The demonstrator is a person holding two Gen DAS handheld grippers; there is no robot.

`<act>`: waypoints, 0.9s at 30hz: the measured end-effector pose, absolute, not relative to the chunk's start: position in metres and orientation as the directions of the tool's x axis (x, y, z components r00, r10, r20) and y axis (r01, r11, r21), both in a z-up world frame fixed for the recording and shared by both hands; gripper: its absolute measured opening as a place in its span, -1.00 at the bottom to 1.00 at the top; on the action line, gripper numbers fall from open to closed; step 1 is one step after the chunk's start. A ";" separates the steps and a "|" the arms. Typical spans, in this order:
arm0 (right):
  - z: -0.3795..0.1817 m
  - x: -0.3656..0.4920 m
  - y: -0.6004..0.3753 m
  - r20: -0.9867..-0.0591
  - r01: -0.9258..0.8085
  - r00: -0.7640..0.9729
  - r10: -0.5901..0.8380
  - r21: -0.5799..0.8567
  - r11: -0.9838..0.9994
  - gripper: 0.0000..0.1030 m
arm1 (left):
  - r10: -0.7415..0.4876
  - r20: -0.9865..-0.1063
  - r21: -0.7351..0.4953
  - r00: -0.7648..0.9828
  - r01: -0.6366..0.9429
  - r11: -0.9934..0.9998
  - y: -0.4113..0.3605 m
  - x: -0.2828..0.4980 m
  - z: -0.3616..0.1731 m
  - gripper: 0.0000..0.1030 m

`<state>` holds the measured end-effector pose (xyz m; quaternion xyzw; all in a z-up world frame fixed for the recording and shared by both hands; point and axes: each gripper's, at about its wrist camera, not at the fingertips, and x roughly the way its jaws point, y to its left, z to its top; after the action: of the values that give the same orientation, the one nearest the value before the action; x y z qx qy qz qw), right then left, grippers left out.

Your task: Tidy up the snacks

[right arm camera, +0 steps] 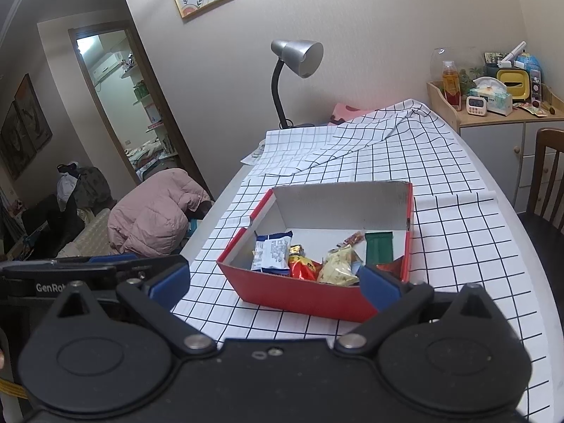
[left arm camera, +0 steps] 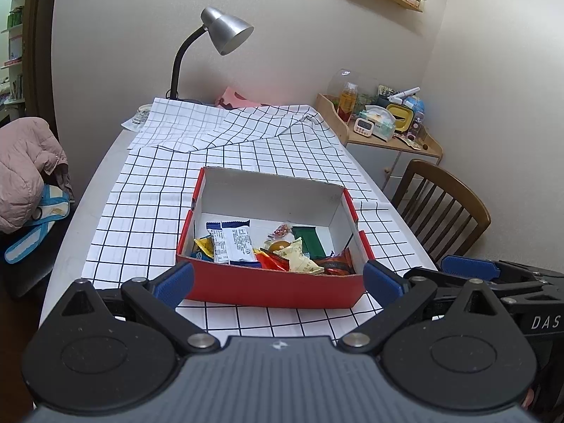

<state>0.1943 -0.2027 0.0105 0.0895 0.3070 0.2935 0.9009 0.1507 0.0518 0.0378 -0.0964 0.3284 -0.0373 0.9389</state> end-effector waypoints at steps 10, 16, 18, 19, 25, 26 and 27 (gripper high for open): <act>0.012 0.194 -0.211 -0.495 -0.450 0.672 0.550 0.317 0.835 0.99 | -0.119 -0.601 -0.179 0.790 0.012 0.984 0.046 0.148 0.042 0.99; 0.014 0.193 -0.210 -0.491 -0.455 0.676 0.549 0.309 0.835 0.99 | -0.104 -0.598 -0.155 0.795 0.013 0.988 0.043 0.147 0.043 0.99; 0.016 0.192 -0.208 -0.488 -0.463 0.679 0.549 0.296 0.836 0.99 | -0.102 -0.599 -0.151 0.794 0.013 0.988 0.043 0.147 0.043 0.99; 0.017 0.191 -0.207 -0.487 -0.466 0.681 0.548 0.289 0.836 0.99 | -0.101 -0.600 -0.150 0.794 0.013 0.989 0.043 0.147 0.043 0.99; 0.018 0.192 -0.209 -0.487 -0.451 0.697 0.526 0.272 0.850 0.99 | -0.098 -0.599 -0.142 0.795 0.016 0.990 0.042 0.147 0.044 0.99; 0.018 0.193 -0.209 -0.488 -0.448 0.698 0.524 0.273 0.851 0.99 | -0.097 -0.598 -0.141 0.796 0.015 0.990 0.042 0.147 0.044 0.99; 0.018 0.193 -0.209 -0.489 -0.445 0.699 0.522 0.273 0.853 0.99 | -0.096 -0.597 -0.140 0.796 0.015 0.990 0.042 0.147 0.044 0.99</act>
<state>0.1931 -0.2093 0.0176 0.0669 0.2850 0.2630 0.9193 0.1468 0.0420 0.0439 -0.0639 0.3179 -0.0295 0.9455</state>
